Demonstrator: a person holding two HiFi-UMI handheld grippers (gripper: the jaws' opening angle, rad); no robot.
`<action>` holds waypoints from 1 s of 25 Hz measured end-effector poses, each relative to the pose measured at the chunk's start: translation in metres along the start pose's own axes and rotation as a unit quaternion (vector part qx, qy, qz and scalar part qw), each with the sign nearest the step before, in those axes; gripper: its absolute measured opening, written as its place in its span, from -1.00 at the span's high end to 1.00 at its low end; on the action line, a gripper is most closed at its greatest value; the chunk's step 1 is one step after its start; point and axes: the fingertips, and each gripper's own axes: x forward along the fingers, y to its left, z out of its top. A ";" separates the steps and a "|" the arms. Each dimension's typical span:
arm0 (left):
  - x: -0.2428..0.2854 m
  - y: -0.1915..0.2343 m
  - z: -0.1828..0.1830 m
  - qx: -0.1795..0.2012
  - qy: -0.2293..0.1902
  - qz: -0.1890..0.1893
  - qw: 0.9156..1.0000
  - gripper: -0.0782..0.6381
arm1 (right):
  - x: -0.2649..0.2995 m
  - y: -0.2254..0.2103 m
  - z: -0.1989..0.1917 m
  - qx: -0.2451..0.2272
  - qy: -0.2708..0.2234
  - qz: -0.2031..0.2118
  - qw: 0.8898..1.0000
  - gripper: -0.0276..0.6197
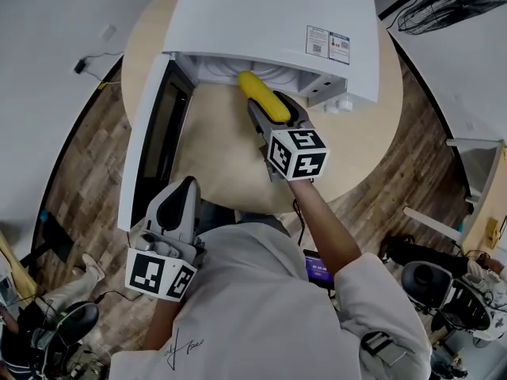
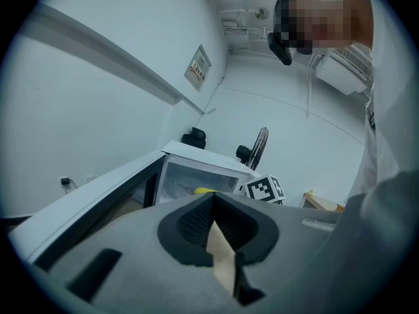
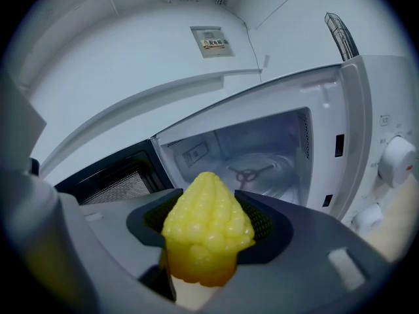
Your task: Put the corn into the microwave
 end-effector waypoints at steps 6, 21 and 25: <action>0.004 -0.002 0.001 0.002 0.000 -0.004 1.000 0.81 | 0.017 -0.009 0.002 -0.002 0.000 -0.011 1.000 0.11; -0.001 0.006 -0.002 0.004 0.005 0.008 1.000 0.81 | 0.050 -0.036 0.006 -0.002 0.001 -0.052 0.999 0.11; 0.000 0.005 -0.003 0.001 0.006 0.002 1.000 0.81 | 0.060 -0.038 0.006 -0.008 0.002 -0.058 0.998 0.11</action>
